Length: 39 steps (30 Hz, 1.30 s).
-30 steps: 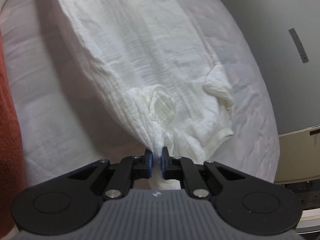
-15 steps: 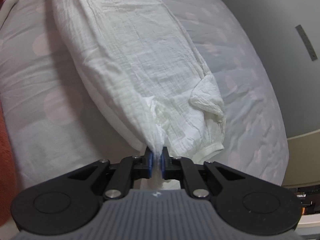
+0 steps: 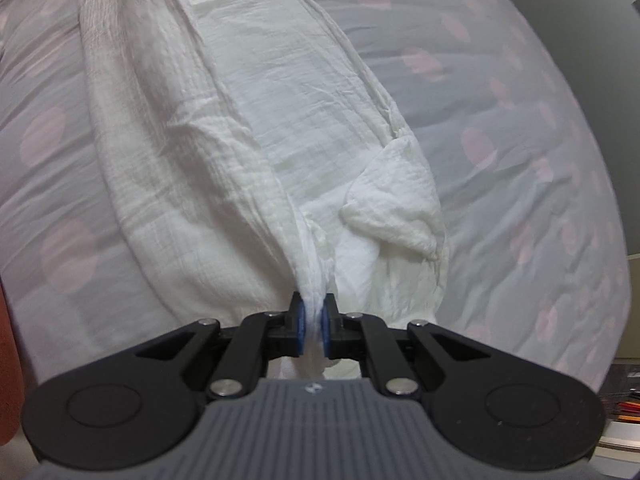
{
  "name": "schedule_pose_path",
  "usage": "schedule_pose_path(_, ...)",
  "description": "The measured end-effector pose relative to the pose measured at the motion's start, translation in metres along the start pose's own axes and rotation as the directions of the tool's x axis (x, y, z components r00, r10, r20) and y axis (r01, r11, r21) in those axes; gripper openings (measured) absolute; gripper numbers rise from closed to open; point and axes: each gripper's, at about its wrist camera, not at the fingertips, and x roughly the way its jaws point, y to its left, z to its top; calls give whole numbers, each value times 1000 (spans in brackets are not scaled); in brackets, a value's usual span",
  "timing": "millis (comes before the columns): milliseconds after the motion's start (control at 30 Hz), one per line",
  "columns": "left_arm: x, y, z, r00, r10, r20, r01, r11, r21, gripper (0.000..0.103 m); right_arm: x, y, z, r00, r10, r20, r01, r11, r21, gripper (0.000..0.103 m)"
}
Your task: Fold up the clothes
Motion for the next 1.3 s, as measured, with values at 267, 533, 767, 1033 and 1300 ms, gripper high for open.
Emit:
schedule_pose_path(267, 62, 21, 56, 998, 23, -61, -20, 999, 47, 3, 35, -79, 44, 998, 68, -14, -67, 997, 48, 9)
schedule_pose_path(533, 133, 33, 86, 995, 9, -101, -6, 1000, 29, 3, 96, -128, 62, 998, 65, -3, -64, 987, 148, 9)
schedule_pose_path(767, 183, 23, 92, 993, 4, -120, -2, 1000, 12, 3, 132, -127, 67, 998, 54, -19, -50, 982, 185, 10)
schedule_pose_path(1033, 197, 13, 85, 995, 34, -96, -37, 999, -27, 16, 122, -119, 58, 999, -36, 3, 33, 950, 311, 27)
schedule_pose_path(1300, 132, 56, 70, 996, 52, 78, -32, 970, -239, 42, 78, -101, 41, 979, -194, 56, 154, 897, 413, 44)
